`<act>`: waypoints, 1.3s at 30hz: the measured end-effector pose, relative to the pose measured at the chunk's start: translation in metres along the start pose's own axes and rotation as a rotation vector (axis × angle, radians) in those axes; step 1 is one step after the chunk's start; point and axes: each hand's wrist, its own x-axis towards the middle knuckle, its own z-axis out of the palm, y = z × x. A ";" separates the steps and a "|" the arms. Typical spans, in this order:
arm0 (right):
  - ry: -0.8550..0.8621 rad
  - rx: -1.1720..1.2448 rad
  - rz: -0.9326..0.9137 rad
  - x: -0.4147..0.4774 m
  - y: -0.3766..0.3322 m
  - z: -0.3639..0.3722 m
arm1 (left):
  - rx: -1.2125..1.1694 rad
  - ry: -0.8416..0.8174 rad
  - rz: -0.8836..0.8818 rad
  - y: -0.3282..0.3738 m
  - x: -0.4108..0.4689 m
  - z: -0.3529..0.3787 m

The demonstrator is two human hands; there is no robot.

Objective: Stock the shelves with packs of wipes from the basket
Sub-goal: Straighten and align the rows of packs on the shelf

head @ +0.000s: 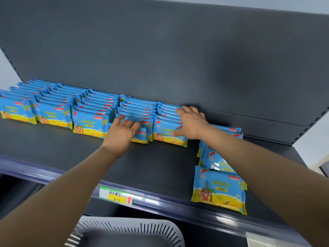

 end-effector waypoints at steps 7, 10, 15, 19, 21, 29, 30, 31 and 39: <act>0.162 0.170 0.096 -0.007 0.013 -0.013 | -0.111 -0.026 0.227 0.054 0.035 -0.009; 0.248 0.264 0.148 -0.011 0.026 -0.020 | -0.094 -0.041 0.226 0.073 0.058 -0.006; 0.256 0.285 0.166 -0.016 0.038 -0.020 | -0.140 0.049 0.248 0.078 0.072 -0.006; 0.245 0.291 0.154 -0.018 0.043 -0.017 | -0.142 0.115 0.212 0.066 0.062 0.002; 0.238 0.288 0.159 -0.018 0.045 -0.016 | -0.127 0.049 0.157 0.060 0.058 0.007; 0.231 0.287 0.183 -0.020 0.052 -0.013 | -0.067 0.025 0.115 0.066 0.063 0.009; 0.233 0.288 0.182 -0.020 0.053 -0.014 | -0.062 0.029 0.111 0.065 0.062 0.008; 0.234 0.288 0.182 -0.020 0.054 -0.015 | -0.059 0.031 0.105 0.065 0.060 0.007; 0.200 0.287 0.197 -0.038 0.071 -0.024 | -0.126 0.054 0.109 0.080 0.050 -0.015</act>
